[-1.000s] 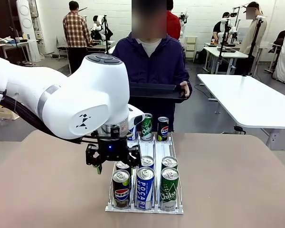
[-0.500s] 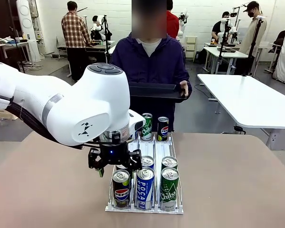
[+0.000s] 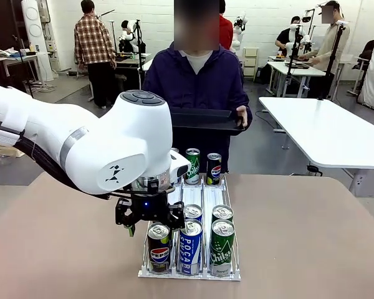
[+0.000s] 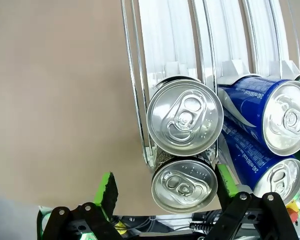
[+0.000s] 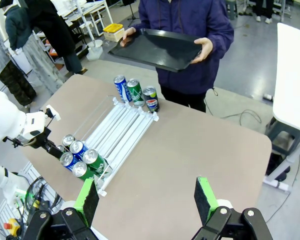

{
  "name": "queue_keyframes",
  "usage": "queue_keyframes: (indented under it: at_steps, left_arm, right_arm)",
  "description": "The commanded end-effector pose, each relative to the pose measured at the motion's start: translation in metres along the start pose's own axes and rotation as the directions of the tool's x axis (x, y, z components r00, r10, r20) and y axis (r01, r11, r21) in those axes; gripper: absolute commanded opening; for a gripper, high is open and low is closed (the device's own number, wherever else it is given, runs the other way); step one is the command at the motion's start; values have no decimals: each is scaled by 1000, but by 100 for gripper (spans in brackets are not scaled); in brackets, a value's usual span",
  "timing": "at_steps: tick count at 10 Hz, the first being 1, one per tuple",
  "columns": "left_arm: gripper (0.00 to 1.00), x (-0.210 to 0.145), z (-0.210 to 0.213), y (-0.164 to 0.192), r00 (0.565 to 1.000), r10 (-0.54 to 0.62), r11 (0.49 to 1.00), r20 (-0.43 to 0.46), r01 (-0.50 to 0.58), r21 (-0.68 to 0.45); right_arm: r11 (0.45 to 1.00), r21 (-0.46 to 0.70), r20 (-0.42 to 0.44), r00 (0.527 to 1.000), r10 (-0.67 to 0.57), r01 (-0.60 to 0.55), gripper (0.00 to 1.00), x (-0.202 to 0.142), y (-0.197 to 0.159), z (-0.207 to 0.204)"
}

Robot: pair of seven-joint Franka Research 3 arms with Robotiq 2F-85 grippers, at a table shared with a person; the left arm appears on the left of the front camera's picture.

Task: Retrieve and hand over the desired beverage to the person.
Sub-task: Pick up a can of the same type that the person held from the Automatic Can Dispenser.

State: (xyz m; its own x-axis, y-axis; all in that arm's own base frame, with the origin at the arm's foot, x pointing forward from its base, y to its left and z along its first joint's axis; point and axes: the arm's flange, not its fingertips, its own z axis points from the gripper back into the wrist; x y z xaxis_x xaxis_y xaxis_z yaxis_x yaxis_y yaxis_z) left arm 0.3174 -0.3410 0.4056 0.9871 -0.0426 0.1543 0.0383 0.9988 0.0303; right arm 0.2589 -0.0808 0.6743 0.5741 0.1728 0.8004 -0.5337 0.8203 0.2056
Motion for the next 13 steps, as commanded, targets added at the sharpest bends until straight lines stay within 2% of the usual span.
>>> queue_keyframes:
  at_steps: [1,2,3,4,5,6,10,11,13]
  left_arm:
    - [100,2,1,-1,1000,8,1000,29,-8,5]
    - [40,2,2,-1,999,3,1000,32,-3,-5]
    - [40,2,3,0,1000,9,1000,26,-8,-9]
    - [0,3,3,0,1000,9,1000,13,-9,-11]
    - [35,3,3,1,1000,10,1000,-3,-10,-13]
    - [0,3,3,2,1000,10,1000,-15,-11,-18]
    - [0,5,7,2,999,-17,1000,-51,16,-24]
    - [6,3,25,2,998,-30,999,-63,28,-28]
    - [6,-1,102,5,997,-74,995,36,76,-62]
  right_arm:
    - [1000,7,3,1000,2,-2,100,1,0,-1]
    - [1000,7,3,1000,2,-2,100,1,0,-1]
    - [1000,7,3,1000,2,-2,100,1,0,-1]
    - [1000,7,3,1000,2,-2,100,1,0,-1]
    - [1000,7,3,1000,2,-2,100,1,0,-1]
    - [1000,7,3,1000,2,-2,100,1,0,-1]
    - [1000,7,3,1000,2,-2,100,1,0,-1]
    - [1000,7,3,1000,2,-2,100,1,0,-1]
    - [1000,7,3,1000,2,-2,100,1,0,-1]
